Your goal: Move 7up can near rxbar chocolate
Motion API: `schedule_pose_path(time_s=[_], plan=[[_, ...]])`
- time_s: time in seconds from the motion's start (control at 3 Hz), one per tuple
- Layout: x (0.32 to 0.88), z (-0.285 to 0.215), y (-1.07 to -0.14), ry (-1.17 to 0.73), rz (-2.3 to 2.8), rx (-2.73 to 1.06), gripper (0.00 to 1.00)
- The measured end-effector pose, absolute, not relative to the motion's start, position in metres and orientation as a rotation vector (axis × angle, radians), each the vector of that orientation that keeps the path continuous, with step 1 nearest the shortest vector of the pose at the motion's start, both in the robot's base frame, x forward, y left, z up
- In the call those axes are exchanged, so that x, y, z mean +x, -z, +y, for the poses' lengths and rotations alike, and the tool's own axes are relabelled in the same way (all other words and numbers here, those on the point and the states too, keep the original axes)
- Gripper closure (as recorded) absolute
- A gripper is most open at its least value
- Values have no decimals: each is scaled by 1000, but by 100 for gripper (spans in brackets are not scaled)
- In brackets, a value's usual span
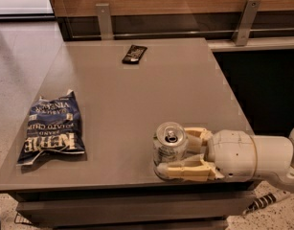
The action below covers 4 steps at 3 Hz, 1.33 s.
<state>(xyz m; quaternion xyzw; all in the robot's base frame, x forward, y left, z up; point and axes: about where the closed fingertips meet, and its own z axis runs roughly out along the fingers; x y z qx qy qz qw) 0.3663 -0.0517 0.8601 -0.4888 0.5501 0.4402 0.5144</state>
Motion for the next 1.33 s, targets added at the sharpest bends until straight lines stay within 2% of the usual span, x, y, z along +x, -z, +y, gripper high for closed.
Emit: schedule_pose_path(time_s=[0.67,1.0,1.33], plan=[[365,-49,-862,-1058,1324,-1184,95],[365,-48,-862,-1059,1323,-1187,100],[376,-50,-874,-1059,1309,-1183,100]])
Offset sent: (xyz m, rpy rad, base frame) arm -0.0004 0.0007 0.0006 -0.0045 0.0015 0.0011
